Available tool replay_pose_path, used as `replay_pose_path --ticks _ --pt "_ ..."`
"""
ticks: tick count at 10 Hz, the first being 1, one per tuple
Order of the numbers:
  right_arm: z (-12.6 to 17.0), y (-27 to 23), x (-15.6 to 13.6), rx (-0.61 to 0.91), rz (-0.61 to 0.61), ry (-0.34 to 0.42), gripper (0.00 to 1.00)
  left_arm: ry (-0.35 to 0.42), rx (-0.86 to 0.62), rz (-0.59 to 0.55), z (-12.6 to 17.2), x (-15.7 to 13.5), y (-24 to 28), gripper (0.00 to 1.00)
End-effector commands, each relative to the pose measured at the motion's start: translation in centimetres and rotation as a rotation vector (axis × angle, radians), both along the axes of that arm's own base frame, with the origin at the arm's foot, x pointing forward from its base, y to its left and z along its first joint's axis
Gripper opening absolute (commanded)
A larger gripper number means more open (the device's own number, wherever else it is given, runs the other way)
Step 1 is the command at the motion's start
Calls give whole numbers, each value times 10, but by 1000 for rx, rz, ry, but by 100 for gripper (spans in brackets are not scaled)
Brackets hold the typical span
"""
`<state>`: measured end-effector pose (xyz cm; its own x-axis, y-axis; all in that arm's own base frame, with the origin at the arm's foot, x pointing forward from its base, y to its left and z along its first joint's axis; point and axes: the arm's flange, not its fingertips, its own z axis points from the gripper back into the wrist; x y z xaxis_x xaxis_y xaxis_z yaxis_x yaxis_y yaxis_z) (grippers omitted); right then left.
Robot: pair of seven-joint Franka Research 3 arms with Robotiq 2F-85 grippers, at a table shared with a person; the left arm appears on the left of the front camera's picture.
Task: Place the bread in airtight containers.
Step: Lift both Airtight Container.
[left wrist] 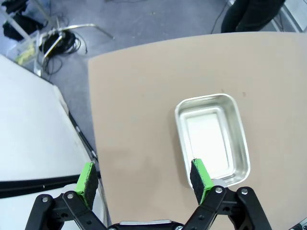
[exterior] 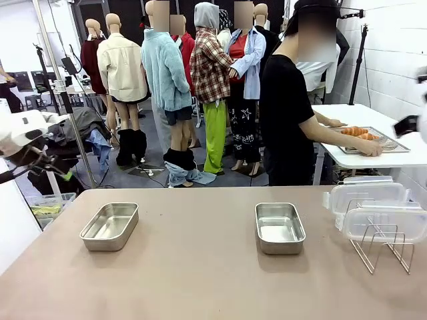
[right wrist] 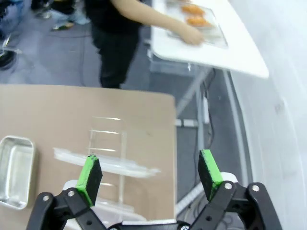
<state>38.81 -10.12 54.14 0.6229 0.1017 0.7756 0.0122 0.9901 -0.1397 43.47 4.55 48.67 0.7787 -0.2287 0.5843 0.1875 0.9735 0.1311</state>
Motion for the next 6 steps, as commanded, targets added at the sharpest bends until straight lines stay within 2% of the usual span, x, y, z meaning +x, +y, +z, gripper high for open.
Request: replay_pose_path --ticks 1,3,4,5,6 --pt "-61 -24 -59 72 -125 21 100 7 -52 31 0 13 22 100" --pt "-88 -52 -68 135 -186 60 100 15 -102 49 -6 17 38 100" --pt "-96 -53 -67 154 -179 71 100 28 -99 24 -4 14 32 100" --pt "-30 -81 -17 95 -179 59 100 58 -96 17 0 1 14 100" --pt "-30 -81 -17 95 -179 59 100 15 -80 67 -8 10 33 100"
